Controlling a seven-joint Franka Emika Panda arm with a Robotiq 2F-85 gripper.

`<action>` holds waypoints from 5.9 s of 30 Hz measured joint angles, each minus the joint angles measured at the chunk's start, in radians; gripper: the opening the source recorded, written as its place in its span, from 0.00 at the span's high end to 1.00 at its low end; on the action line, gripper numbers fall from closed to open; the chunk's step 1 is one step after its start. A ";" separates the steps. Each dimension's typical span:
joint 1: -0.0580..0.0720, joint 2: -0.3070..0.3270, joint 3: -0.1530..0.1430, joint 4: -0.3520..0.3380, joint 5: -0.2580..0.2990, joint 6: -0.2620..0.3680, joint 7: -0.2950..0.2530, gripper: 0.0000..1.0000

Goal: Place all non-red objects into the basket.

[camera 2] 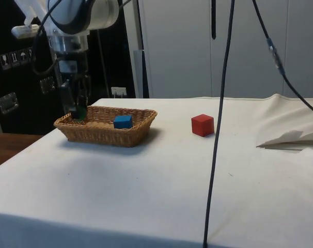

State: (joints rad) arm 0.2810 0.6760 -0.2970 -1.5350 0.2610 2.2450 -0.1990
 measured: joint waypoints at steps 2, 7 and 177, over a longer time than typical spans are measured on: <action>-0.006 0.000 -0.008 -0.002 0.011 -0.001 -0.015 1.00; -0.015 0.000 -0.017 -0.005 0.021 -0.002 -0.031 1.00; 0.027 -0.501 -0.040 -0.487 -0.015 -0.131 -0.140 0.00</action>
State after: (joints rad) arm 0.3080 0.1750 -0.3370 -2.0220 0.2460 2.1140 -0.3390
